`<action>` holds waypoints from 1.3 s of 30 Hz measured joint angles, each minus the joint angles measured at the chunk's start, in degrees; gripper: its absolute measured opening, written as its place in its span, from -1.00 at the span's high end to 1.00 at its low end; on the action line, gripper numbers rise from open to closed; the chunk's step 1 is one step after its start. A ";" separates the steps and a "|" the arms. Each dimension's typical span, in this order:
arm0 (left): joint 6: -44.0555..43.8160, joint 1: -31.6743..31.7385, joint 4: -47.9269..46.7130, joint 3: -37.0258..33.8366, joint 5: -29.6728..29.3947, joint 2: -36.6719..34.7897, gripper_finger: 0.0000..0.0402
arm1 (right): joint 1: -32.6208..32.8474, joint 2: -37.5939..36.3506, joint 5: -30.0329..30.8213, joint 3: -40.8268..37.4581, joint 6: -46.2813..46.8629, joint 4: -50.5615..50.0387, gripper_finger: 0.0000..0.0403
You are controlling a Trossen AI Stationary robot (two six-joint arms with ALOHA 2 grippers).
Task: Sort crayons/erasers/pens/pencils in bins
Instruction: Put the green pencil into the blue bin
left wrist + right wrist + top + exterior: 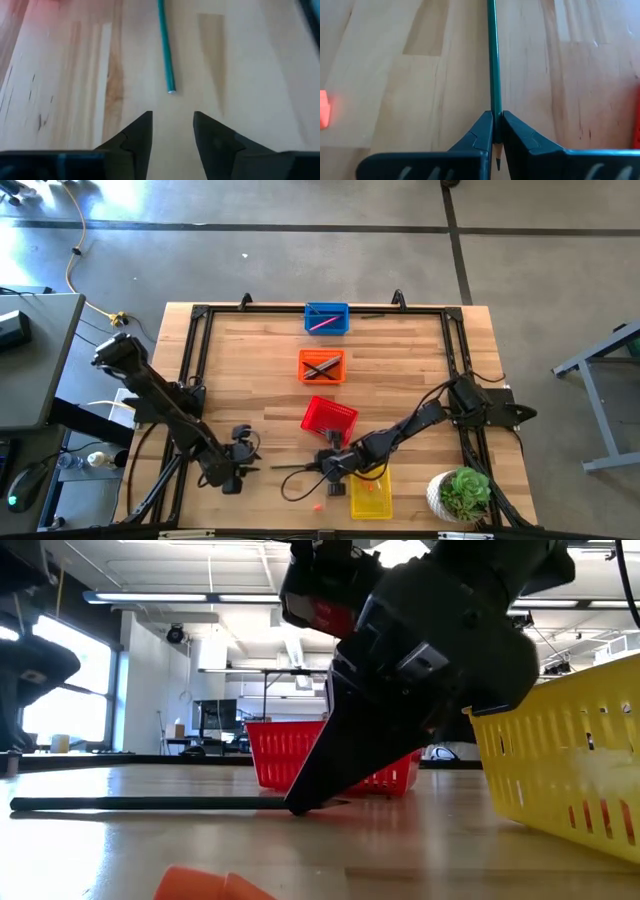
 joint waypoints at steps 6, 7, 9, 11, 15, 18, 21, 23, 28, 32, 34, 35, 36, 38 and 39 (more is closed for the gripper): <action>0.06 -0.91 -3.50 0.10 -0.58 -4.64 0.28 | 0.12 0.00 -0.39 2.90 -1.00 -4.69 0.92; -0.18 -0.92 -4.12 0.08 -0.58 -5.17 0.28 | 0.18 0.00 -0.20 3.38 -1.37 -5.27 0.92; -0.25 -0.81 -3.98 0.10 -0.51 -5.98 0.28 | 0.39 0.00 0.84 4.54 -1.66 -7.55 0.92; -0.26 -0.19 -3.21 0.10 0.16 -6.23 0.28 | 0.60 0.00 2.26 6.06 -2.68 -9.78 0.92; -0.42 2.04 -1.08 0.12 2.89 -6.12 0.28 | 1.24 0.00 4.20 9.60 -5.68 -15.15 0.92; -0.77 4.19 0.77 0.14 4.78 -5.94 0.28 | 2.05 -0.02 5.93 12.78 -10.03 -18.85 0.92; -0.08 6.79 3.16 0.16 7.91 -5.94 0.26 | 3.02 -0.04 7.98 15.81 -14.95 -22.66 0.92; 0.82 8.40 5.52 0.17 10.54 -5.94 0.24 | 3.64 -0.08 9.48 17.59 -17.80 -24.60 0.92; 2.71 11.38 10.33 0.19 15.92 -5.96 0.19 | 4.34 -0.11 12.60 20.50 -22.20 -28.05 0.92; 2.78 12.20 12.05 0.25 18.46 -5.02 0.17 | 4.31 -0.13 13.89 21.28 -24.30 -28.48 0.92; 2.78 12.16 12.54 0.25 19.69 -3.80 0.17 | 4.25 -0.15 14.03 21.32 -25.17 -28.40 0.92; 2.79 12.17 13.41 0.30 20.46 -3.01 0.17 | 4.25 -0.15 14.03 21.31 -25.57 -28.38 0.92; 2.92 12.15 14.03 0.62 20.87 -1.95 0.17 | 4.27 -0.15 14.09 21.31 -25.81 -28.38 0.92; 3.90 12.12 14.25 1.32 21.87 0.03 0.17 | 4.29 -0.15 14.64 21.32 -25.94 -28.27 0.92; 4.45 12.11 14.18 1.87 22.20 0.98 0.17 | 4.30 -0.15 14.69 21.31 -25.93 -28.29 0.92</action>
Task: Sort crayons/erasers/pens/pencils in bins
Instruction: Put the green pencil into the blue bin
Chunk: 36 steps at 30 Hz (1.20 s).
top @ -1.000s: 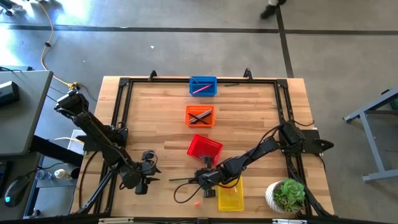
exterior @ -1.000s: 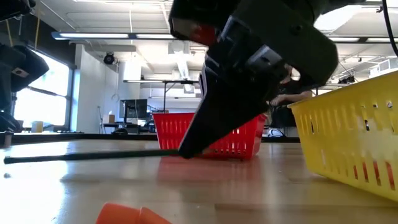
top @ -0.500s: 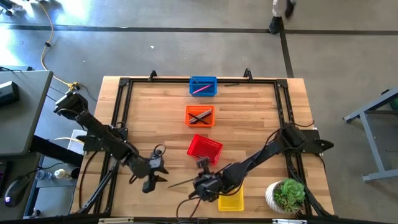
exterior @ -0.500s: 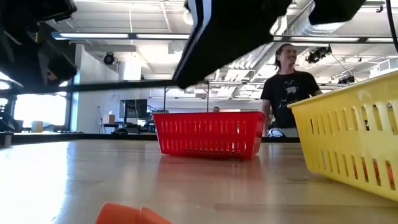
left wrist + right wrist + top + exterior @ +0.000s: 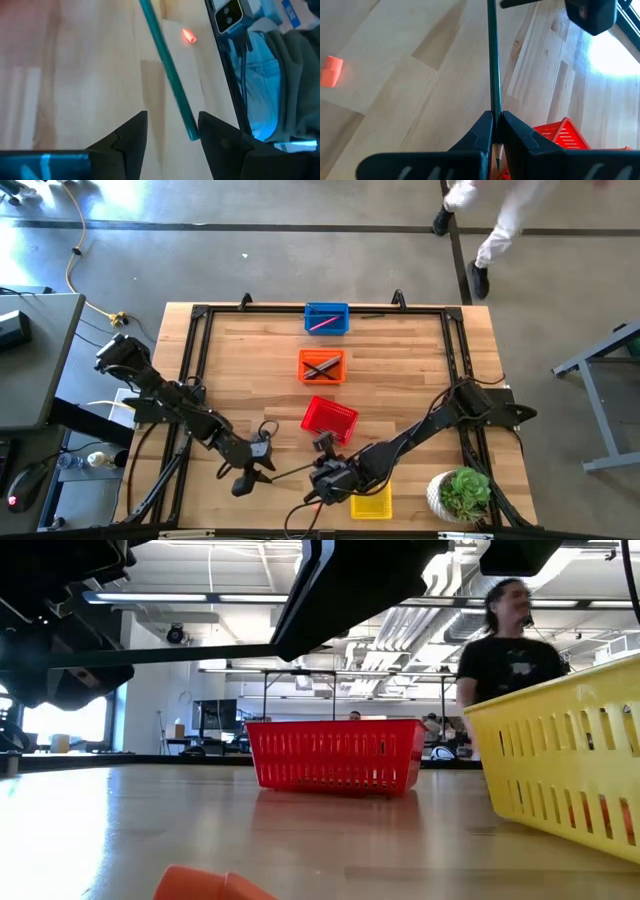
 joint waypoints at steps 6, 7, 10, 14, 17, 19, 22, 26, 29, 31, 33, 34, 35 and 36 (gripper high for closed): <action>1.35 0.10 0.07 2.08 2.44 3.70 0.18 | 0.10 -0.02 0.22 0.00 -0.65 -0.02 0.92; 1.36 0.11 -0.20 2.10 2.73 3.86 0.20 | 0.12 0.00 0.22 -0.01 -0.69 -0.06 0.92; 1.34 0.11 -0.61 2.19 3.22 3.92 0.29 | 0.22 -0.02 0.26 0.00 -1.08 -0.04 0.92; 1.36 0.11 -0.72 2.19 3.32 3.92 0.54 | 0.25 -0.02 0.63 -0.01 -1.07 -0.11 0.92; 1.36 0.09 -0.73 2.19 3.62 3.92 0.76 | 0.23 -0.02 0.63 -0.01 -1.21 -0.13 0.92; 1.18 0.13 -1.27 2.19 3.54 3.92 0.89 | 0.24 -0.04 0.59 0.01 -1.39 -0.10 0.92; 1.23 0.18 -1.61 2.12 2.46 3.94 0.95 | 0.43 -0.15 0.61 0.01 -0.87 -0.16 0.91; 1.96 0.13 -2.05 2.12 -0.69 3.94 0.94 | 0.32 -0.15 0.40 0.03 -0.92 -0.06 0.79; 2.30 0.17 -1.96 1.65 -4.52 3.83 0.97 | 0.71 -0.15 2.10 0.03 -0.90 0.00 0.61; 2.96 0.26 -2.21 0.76 -6.04 3.83 0.98 | 1.30 -0.12 5.15 0.48 -0.44 -0.38 0.46; 3.52 0.47 -1.66 -0.39 -7.57 3.83 0.98 | 2.19 -0.04 7.89 2.43 0.58 -2.62 0.33; 3.51 0.64 -1.36 -1.20 -8.62 3.83 0.98 | 2.71 -0.04 9.12 3.66 1.17 -3.79 0.26; 3.50 0.76 -0.86 -2.09 -9.80 3.83 0.98 | 3.27 -0.04 10.19 5.24 1.76 -5.59 0.20; 3.52 0.77 0.34 -3.02 -10.89 3.87 0.98 | 3.90 -0.04 11.23 6.98 2.18 -7.98 0.15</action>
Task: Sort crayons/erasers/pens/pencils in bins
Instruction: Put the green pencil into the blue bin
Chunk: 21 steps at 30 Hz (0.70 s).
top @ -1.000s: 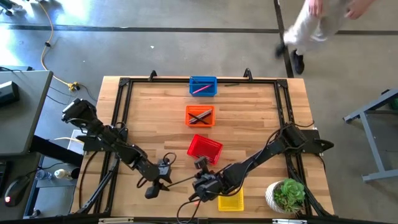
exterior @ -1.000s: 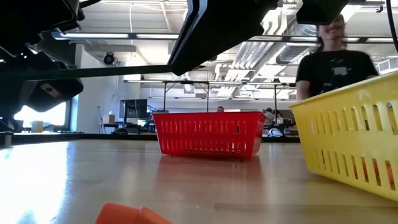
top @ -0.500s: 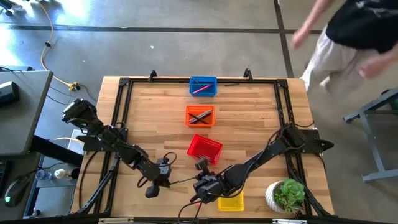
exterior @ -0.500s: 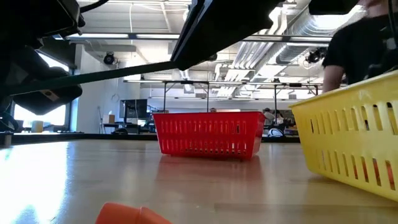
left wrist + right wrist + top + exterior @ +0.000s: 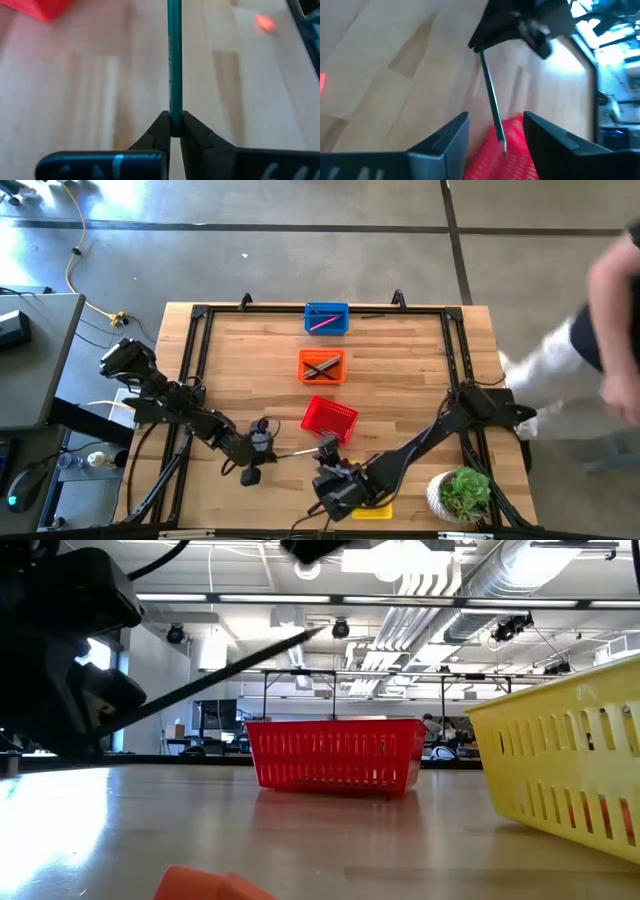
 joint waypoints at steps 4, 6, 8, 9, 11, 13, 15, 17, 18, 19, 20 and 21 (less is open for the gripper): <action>0.82 -0.11 9.82 -4.90 -2.55 0.00 0.99 | 2.74 -0.02 5.25 5.64 3.74 -9.36 0.03; 2.18 -0.48 16.23 -7.64 -4.21 0.00 0.99 | 3.98 -0.02 8.67 6.66 7.07 -14.47 0.04; 4.25 -0.48 22.83 -10.11 -5.95 0.00 0.99 | 4.81 -0.02 11.65 6.14 11.49 -17.89 0.07; 5.53 -0.34 25.90 -11.26 -6.60 0.00 0.99 | 5.06 -0.04 12.74 5.14 13.99 -19.33 0.09; 8.72 0.08 32.43 -13.13 -7.15 0.00 0.99 | 5.27 -0.07 13.64 2.39 17.81 -20.88 0.16; 12.44 0.69 38.45 -14.23 -7.17 0.00 0.99 | 5.27 -0.07 14.94 -0.89 20.30 -20.90 0.26; 15.78 1.60 41.58 -14.53 -7.11 -0.02 0.99 | 5.01 -0.56 15.69 -4.54 21.48 -20.16 0.39; 18.98 2.94 43.82 -14.49 -6.49 -0.02 0.99 | 4.48 -1.95 15.63 -8.33 21.30 -17.46 0.54; 20.39 3.79 44.95 -14.48 -6.12 -0.02 0.99 | 4.19 -3.07 15.65 -10.45 20.55 -15.94 0.62; 21.47 4.76 46.03 -14.48 -5.50 -0.02 0.99 | 3.80 -4.46 15.70 -12.57 19.49 -13.60 0.71; 22.47 5.83 46.94 -14.46 -4.46 -0.02 0.99 | 3.37 -6.16 15.73 -14.88 17.96 -10.70 0.80; 23.37 6.97 47.61 -14.45 -3.36 -0.02 0.99 | 3.00 -8.00 15.63 -17.33 16.05 -7.24 0.89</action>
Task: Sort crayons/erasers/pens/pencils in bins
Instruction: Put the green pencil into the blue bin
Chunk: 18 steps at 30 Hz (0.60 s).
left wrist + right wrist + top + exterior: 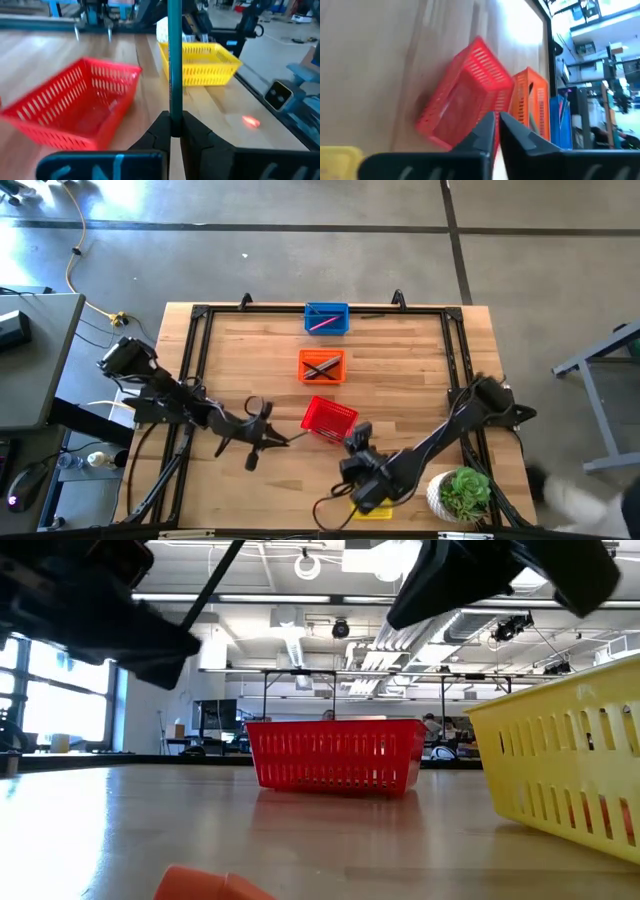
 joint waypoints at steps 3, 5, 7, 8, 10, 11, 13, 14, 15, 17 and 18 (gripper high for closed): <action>2.80 3.54 3.39 0.05 3.49 0.02 0.99 | -1.51 -7.05 -1.75 -8.49 -6.20 12.21 0.96; 4.98 5.98 6.12 0.40 6.13 0.00 0.99 | -3.29 -12.69 -4.87 -15.59 -9.96 23.02 0.92; 7.06 8.36 7.25 1.31 8.13 0.00 0.99 | -5.82 -18.22 -10.30 -24.17 -14.34 37.36 0.93; 7.91 9.38 8.02 1.84 8.87 0.01 0.99 | -7.32 -20.83 -13.09 -28.87 -16.54 45.34 0.95; 9.53 11.16 9.98 3.19 10.20 0.01 0.99 | -10.80 -24.96 -18.60 -37.89 -20.24 62.94 0.99; 10.03 11.97 10.22 3.98 10.65 0.00 0.99 | -12.43 -26.56 -20.95 -42.28 -21.16 72.29 0.99; 11.01 13.13 10.16 5.49 10.79 0.00 0.99 | -15.58 -28.35 -24.80 -49.45 -21.51 89.83 0.96; 11.52 13.65 10.12 6.20 10.79 0.00 0.99 | -16.99 -28.68 -27.27 -52.35 -21.58 97.43 0.94; 11.94 14.15 10.08 7.02 10.79 0.00 0.99 | -18.22 -28.78 -29.00 -54.74 -21.66 103.55 0.92; 12.46 15.09 10.10 8.33 10.79 0.00 0.98 | -20.19 -28.72 -31.66 -57.24 -21.05 111.64 0.85; 12.46 15.59 9.95 8.94 10.75 0.00 0.98 | -20.95 -28.76 -32.64 -57.63 -20.66 113.29 0.81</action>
